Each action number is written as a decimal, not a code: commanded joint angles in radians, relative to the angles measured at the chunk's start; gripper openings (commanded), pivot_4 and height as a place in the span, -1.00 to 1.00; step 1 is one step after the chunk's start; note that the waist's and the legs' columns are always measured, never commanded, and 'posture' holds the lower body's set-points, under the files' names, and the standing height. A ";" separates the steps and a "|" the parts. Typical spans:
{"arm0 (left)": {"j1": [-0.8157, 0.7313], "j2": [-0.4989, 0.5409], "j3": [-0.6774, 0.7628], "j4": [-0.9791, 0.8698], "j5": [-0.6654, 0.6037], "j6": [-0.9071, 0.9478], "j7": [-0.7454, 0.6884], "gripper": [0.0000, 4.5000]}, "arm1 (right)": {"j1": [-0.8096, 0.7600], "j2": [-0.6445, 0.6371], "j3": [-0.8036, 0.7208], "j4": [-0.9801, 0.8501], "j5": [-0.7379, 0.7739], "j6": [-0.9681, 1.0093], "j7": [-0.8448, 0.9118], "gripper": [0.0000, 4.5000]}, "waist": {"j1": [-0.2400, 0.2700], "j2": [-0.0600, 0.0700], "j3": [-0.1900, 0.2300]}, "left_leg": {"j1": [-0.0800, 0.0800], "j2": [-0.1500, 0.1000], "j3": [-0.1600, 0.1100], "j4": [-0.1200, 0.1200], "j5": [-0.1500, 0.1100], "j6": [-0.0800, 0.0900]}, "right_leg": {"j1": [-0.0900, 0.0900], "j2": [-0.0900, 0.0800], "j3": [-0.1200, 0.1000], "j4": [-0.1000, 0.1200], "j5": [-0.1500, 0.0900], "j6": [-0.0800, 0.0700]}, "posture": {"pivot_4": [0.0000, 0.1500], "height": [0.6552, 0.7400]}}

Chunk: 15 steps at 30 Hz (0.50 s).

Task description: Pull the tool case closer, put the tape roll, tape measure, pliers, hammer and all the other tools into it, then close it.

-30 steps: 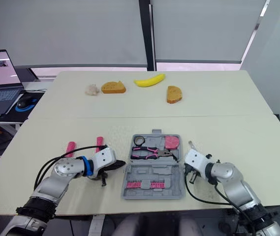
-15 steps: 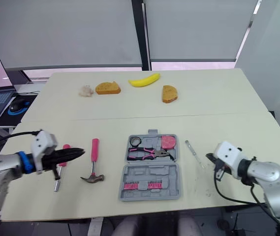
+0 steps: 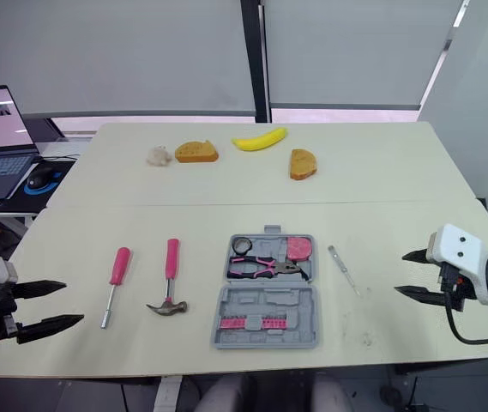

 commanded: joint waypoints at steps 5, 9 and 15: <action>0.024 0.039 0.119 0.046 0.006 -0.024 -0.006 1.00 | -0.096 -0.025 0.035 0.045 0.018 -0.037 0.031 0.98 | 0.000 0.000 0.000 | 0.000 0.000 0.001 -0.001 0.000 0.000 | -0.001 0.000 0.000 0.000 0.000 -0.001 | 1.00 1.00; 0.061 0.029 0.155 -0.003 0.000 0.005 0.004 1.00 | -0.147 -0.015 0.082 0.078 0.001 -0.068 0.027 0.98 | 0.000 0.000 0.000 | 0.000 0.000 0.001 -0.001 0.000 0.000 | -0.001 0.000 0.000 0.000 0.000 -0.001 | 1.00 1.00; 0.121 0.008 0.192 -0.111 -0.009 0.062 0.034 1.00 | -0.189 -0.014 0.142 0.116 -0.014 -0.114 0.034 0.98 | 0.000 0.000 0.001 | 0.000 0.001 0.001 -0.001 0.000 0.000 | -0.001 -0.001 0.000 0.000 -0.001 -0.001 | 1.00 1.00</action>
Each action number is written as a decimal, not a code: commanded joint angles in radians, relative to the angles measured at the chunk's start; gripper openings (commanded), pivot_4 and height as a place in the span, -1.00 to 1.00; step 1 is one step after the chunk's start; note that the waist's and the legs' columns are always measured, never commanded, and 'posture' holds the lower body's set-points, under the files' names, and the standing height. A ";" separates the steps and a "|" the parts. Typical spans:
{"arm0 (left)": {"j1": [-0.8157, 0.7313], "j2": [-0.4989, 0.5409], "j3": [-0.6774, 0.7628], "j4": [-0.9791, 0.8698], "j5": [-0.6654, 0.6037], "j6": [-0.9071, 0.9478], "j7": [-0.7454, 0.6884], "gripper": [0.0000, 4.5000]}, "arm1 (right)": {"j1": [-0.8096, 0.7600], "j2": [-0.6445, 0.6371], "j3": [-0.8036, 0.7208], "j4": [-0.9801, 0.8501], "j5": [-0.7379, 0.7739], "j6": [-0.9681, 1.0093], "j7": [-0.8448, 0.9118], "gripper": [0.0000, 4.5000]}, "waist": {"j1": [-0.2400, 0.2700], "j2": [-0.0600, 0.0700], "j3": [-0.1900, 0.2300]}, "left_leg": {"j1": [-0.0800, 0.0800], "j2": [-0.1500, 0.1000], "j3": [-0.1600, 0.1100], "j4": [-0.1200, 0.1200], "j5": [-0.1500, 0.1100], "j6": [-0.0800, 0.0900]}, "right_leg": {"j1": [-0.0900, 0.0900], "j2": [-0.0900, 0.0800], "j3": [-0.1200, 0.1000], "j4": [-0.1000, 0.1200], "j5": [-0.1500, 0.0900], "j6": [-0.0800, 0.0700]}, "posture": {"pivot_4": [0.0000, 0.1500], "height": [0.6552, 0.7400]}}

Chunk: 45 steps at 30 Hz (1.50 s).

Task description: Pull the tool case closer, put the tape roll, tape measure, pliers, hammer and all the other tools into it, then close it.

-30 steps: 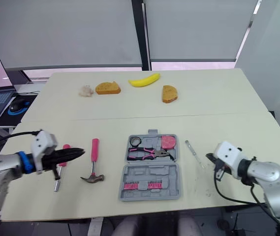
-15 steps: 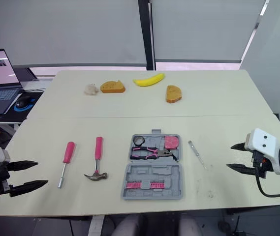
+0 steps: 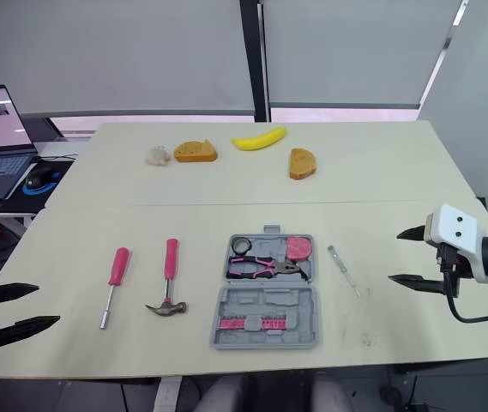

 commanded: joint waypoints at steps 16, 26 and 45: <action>0.010 -0.025 0.039 -0.077 0.006 0.037 0.038 1.00 | -0.005 -0.017 0.012 0.049 -0.031 -0.077 0.017 0.98 | 0.001 0.000 0.000 | 0.000 0.000 0.001 0.000 0.000 0.000 | 0.000 0.000 0.000 0.000 0.000 0.000 | 1.00 1.00; 0.014 -0.016 0.031 0.038 0.028 -0.067 -0.005 1.00 | 0.025 -0.012 -0.006 0.043 -0.036 -0.099 0.010 0.98 | 0.001 0.000 0.000 | 0.000 0.000 0.001 0.000 0.000 0.000 | 0.000 0.000 0.000 0.000 0.000 -0.001 | 1.00 1.00; 0.014 -0.050 0.028 -0.076 0.013 -0.099 0.026 1.00 | 0.143 0.026 -0.100 -0.017 0.000 -0.072 -0.047 0.98 | 0.002 0.000 0.000 | 0.000 0.000 0.001 0.000 0.000 0.000 | 0.000 0.000 0.000 0.000 0.000 -0.001 | 1.00 1.00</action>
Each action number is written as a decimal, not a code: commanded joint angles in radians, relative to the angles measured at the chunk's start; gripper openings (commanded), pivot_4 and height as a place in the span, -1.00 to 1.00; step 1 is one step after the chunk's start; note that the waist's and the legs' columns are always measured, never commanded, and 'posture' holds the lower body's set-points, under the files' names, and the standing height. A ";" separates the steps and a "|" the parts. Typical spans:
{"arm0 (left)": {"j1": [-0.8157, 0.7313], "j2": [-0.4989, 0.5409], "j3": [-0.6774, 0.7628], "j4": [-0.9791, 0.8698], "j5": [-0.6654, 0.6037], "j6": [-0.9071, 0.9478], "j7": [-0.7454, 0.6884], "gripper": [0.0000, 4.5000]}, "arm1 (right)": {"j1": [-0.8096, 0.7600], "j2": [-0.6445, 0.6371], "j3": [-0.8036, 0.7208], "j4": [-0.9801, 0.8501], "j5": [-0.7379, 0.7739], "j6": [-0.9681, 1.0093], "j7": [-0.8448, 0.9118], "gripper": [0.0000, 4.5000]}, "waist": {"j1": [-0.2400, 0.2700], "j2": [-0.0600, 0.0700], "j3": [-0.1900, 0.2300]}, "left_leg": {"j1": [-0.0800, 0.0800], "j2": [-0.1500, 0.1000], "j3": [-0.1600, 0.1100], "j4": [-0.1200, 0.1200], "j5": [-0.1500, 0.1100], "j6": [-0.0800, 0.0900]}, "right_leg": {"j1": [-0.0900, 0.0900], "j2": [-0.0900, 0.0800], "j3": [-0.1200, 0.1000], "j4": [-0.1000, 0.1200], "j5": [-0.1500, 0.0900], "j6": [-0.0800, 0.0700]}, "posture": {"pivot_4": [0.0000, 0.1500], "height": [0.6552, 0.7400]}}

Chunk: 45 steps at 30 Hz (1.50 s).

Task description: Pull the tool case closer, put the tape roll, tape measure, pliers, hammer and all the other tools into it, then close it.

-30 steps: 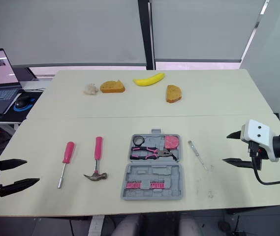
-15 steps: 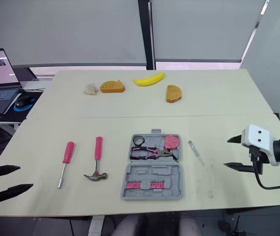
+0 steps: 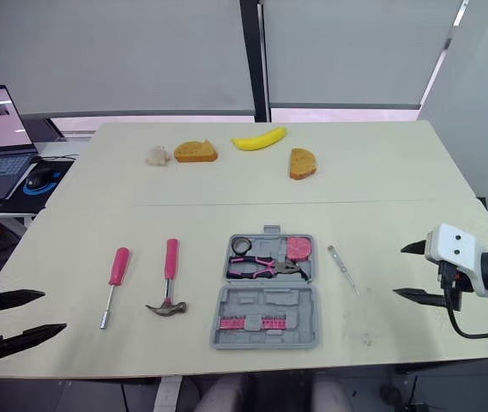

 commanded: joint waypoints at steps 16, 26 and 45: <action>-0.370 -0.114 -0.356 -0.248 -0.129 -0.135 -0.116 1.00 | 0.327 0.364 -0.155 -0.419 0.034 0.205 -0.395 0.98 | 0.005 -0.001 -0.001 | 0.001 0.000 -0.001 0.001 0.000 0.000 | 0.002 0.001 0.000 0.001 0.000 0.001 | 1.00 1.00; -0.452 -0.156 -0.496 -0.331 -0.136 -0.089 -0.109 1.00 | 0.248 0.478 0.078 -0.371 -0.144 0.214 -0.628 0.98 | -0.007 -0.001 -0.001 | 0.002 0.000 -0.001 0.001 0.000 0.000 | 0.002 0.003 0.000 0.003 0.000 0.001 | 1.00 1.00; -0.504 -0.173 -0.562 -0.380 -0.136 -0.048 -0.082 1.00 | -0.080 0.763 0.285 0.181 -0.298 0.029 -0.849 0.98 | -0.012 -0.001 -0.001 | 0.003 -0.001 -0.001 0.001 0.000 0.000 | 0.002 0.003 0.001 0.004 0.001 0.001 | 1.00 1.00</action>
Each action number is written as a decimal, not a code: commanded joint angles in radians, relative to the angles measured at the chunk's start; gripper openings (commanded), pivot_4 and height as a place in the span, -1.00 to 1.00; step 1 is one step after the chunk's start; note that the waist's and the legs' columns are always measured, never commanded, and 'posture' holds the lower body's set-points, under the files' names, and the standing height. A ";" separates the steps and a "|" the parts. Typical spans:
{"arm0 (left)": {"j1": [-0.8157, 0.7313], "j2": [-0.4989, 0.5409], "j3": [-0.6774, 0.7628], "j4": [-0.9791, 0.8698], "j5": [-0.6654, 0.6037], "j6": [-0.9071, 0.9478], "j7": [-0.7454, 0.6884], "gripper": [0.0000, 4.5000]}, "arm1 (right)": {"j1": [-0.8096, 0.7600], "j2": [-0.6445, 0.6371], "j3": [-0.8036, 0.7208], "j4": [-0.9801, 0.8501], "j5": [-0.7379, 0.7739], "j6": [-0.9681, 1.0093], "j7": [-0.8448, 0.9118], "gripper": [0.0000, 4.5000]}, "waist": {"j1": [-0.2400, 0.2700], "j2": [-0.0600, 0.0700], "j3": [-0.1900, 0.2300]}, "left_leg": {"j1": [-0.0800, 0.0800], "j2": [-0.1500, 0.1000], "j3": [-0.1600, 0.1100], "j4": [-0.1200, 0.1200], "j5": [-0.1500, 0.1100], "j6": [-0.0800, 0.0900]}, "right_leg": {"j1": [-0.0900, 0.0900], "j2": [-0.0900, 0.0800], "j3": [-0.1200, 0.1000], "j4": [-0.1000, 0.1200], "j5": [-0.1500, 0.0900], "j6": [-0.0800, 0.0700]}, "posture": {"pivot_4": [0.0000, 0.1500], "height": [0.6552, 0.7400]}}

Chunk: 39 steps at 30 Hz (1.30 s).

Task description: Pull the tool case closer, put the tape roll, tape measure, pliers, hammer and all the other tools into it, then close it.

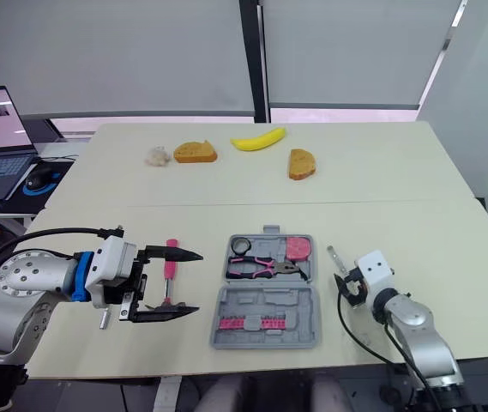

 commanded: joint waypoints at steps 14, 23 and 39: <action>-0.019 -0.023 -0.012 -0.022 -0.007 -0.001 0.012 1.00 | -0.061 0.052 0.011 0.121 -0.016 -0.088 -0.011 0.03 | -0.014 0.000 0.000 | 0.001 0.000 0.000 0.000 0.000 0.000 | 0.000 0.000 0.000 0.002 0.000 0.000 | 1.00 1.00; -0.023 -0.029 -0.014 -0.017 -0.001 0.000 0.016 1.00 | -0.063 0.051 0.012 0.116 -0.012 -0.087 -0.001 -0.83 | -0.014 0.000 0.000 | 0.001 0.000 0.000 0.001 0.000 0.000 | -0.001 0.000 0.001 0.004 0.000 0.000 | 1.00 1.00; 0.042 0.081 0.016 0.075 0.082 -0.074 -0.045 1.00 | -0.080 -0.301 0.194 -0.392 -0.017 0.099 0.372 -0.86 | -0.018 0.001 0.001 | 0.001 0.000 0.000 0.000 0.000 0.000 | -0.002 0.001 0.000 0.004 -0.001 0.000 | 1.00 1.00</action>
